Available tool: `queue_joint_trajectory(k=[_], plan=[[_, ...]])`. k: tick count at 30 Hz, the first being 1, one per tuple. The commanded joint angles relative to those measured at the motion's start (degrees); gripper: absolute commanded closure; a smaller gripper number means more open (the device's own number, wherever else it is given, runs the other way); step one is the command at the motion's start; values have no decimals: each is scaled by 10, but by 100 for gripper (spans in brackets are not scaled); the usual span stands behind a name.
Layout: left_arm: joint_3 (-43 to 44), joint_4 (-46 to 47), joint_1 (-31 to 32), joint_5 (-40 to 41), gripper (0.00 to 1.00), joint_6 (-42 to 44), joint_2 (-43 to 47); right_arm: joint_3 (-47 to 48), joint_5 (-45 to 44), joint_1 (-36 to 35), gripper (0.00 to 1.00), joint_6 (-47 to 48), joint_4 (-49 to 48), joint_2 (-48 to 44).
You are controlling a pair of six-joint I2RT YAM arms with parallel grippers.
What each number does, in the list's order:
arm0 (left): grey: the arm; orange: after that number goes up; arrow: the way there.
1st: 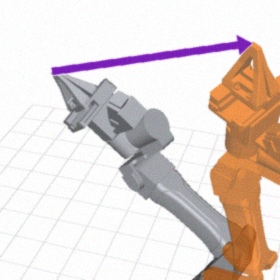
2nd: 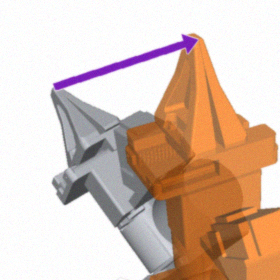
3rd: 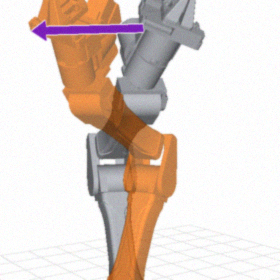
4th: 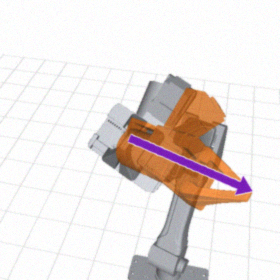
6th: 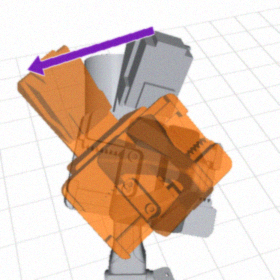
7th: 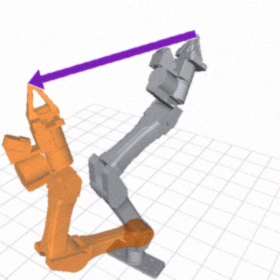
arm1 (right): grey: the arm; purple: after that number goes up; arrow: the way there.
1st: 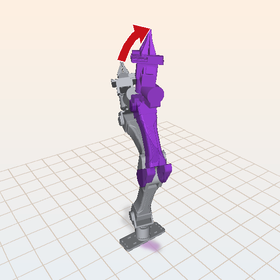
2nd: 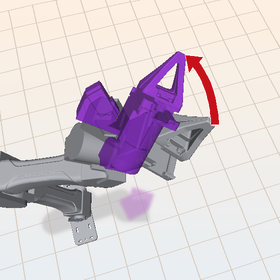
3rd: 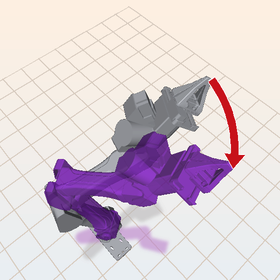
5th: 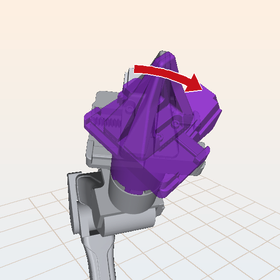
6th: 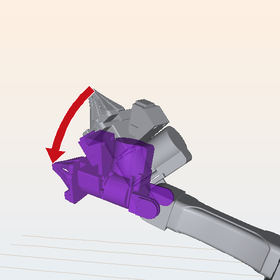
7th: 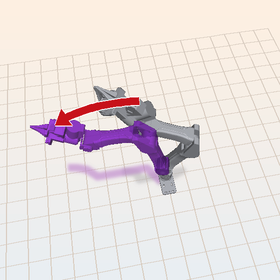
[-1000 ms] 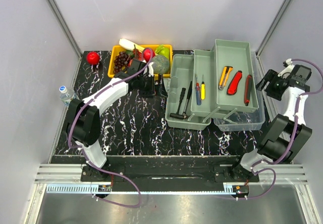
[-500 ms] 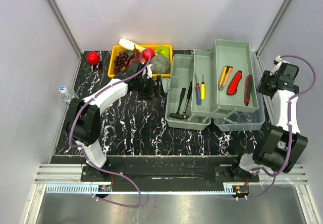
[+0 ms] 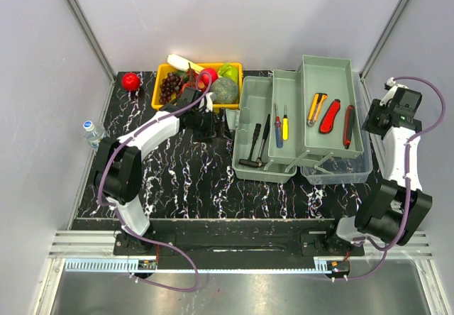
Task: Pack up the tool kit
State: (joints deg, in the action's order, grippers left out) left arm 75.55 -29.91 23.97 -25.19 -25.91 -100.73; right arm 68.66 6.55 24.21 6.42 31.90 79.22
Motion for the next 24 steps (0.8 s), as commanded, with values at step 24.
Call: queue_joint_trajectory(k=[24], plan=[[72, 20, -3, 3, 14, -47, -88, 205, -93, -61, 100, -17, 84, 45]])
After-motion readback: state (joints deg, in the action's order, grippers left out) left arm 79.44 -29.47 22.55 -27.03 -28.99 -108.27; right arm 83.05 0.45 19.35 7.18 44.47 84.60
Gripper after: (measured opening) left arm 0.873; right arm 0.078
